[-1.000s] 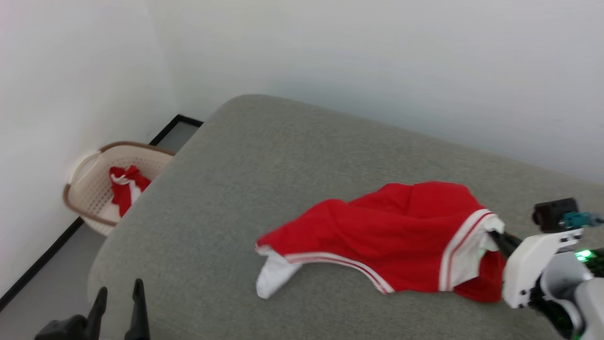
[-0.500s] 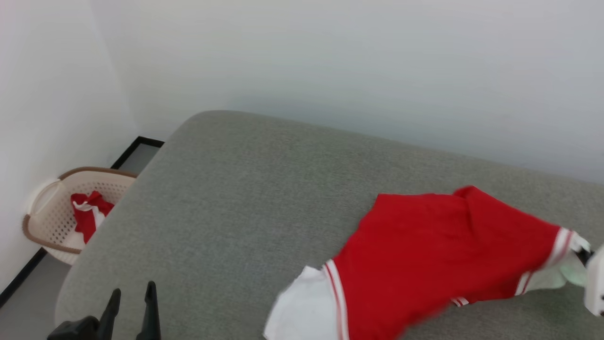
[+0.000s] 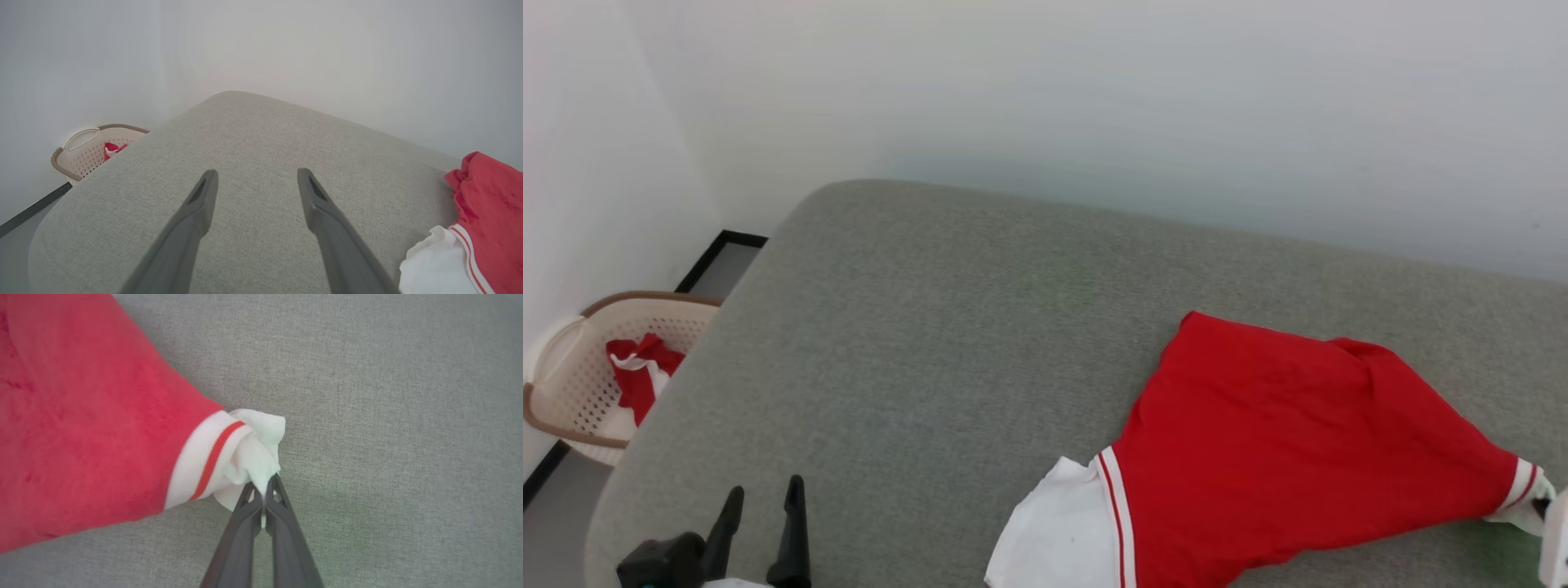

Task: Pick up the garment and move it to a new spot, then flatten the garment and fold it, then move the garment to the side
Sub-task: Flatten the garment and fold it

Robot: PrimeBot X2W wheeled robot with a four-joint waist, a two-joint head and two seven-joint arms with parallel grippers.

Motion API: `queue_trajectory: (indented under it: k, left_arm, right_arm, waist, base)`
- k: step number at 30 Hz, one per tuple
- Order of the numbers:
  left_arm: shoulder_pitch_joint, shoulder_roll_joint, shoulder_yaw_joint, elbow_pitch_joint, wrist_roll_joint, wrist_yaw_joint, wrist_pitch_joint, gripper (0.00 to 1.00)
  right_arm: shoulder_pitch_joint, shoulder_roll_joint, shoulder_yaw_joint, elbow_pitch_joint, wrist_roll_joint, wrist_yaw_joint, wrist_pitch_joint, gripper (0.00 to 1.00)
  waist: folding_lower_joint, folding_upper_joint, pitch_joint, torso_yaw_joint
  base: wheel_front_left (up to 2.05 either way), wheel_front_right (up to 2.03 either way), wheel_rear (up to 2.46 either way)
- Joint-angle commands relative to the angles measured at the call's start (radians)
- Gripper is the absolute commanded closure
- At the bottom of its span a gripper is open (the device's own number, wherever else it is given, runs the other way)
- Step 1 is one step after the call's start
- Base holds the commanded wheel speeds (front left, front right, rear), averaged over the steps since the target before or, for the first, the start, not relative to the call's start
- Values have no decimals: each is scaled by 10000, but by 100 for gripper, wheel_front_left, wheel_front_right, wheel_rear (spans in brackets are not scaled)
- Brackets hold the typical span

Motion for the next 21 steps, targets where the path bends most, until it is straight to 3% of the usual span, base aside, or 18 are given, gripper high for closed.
queue_trajectory:
  k: [1, 13, 21]
  left_arm:
    - [-129, 83, -43, 52, 47, -85, 45, 0]
    - [-352, 533, -94, -208, -86, -371, 488, 0]
    - [-401, 894, -229, -769, -291, -576, 1126, 0]
  right_arm:
    - [-305, 95, 108, 86, -61, -2, -219, 0]
    - [-917, -13, 931, -543, 314, -2, -478, 0]
    - [-465, 84, 705, -1628, 498, -2, -1138, 0]
  waist:
    - [0, 0, 106, -156]
    - [0, 0, 276, -1026]
    - [0, 0, 295, -1667]
  base:
    - [0, 0, 0]
    - [0, 0, 0]
    - [0, 0, 0]
